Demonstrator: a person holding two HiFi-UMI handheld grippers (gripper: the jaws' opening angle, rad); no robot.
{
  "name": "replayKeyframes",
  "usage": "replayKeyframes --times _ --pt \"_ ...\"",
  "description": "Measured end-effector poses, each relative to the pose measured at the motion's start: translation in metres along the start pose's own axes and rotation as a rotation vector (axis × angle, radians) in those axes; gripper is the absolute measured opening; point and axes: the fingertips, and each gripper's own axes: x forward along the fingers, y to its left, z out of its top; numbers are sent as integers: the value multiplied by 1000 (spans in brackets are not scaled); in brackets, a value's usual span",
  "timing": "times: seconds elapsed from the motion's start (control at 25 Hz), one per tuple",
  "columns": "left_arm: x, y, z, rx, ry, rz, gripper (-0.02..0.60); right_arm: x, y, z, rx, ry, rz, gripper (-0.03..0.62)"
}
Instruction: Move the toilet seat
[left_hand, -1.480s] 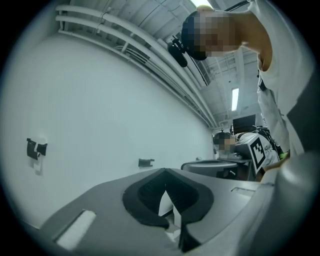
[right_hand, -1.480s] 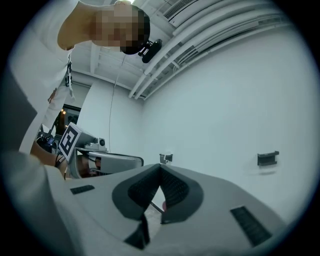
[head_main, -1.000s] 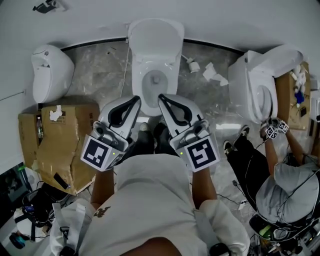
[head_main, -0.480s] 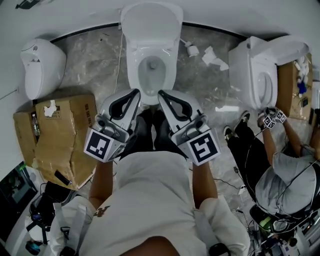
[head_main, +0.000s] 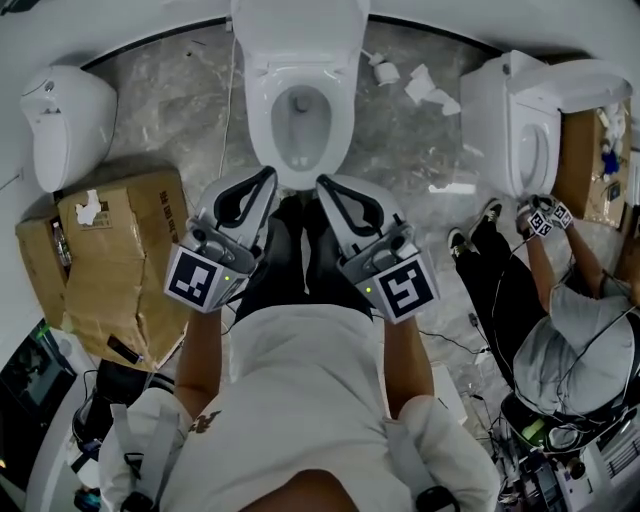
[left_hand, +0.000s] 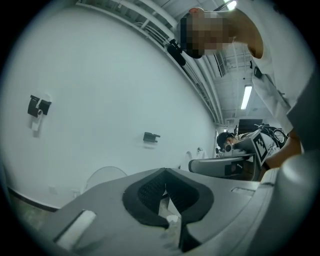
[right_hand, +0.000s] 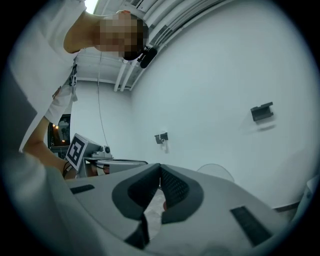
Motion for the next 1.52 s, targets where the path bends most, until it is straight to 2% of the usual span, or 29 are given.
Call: replayKeyframes --times 0.36,0.48,0.76,1.28,1.52 --pt "8 30 -68 -24 67 -1 2 18 -13 -68 38 60 -11 3" --pt "11 41 -92 -44 88 -2 5 26 -18 -93 52 102 -11 3" --pt "15 52 -150 -101 135 -9 14 41 -27 -141 96 124 -25 3" --pt "11 57 -278 -200 254 -19 43 41 -29 -277 221 278 -72 14" --pt "3 63 -336 -210 329 -15 58 38 -32 -328 275 333 -113 15"
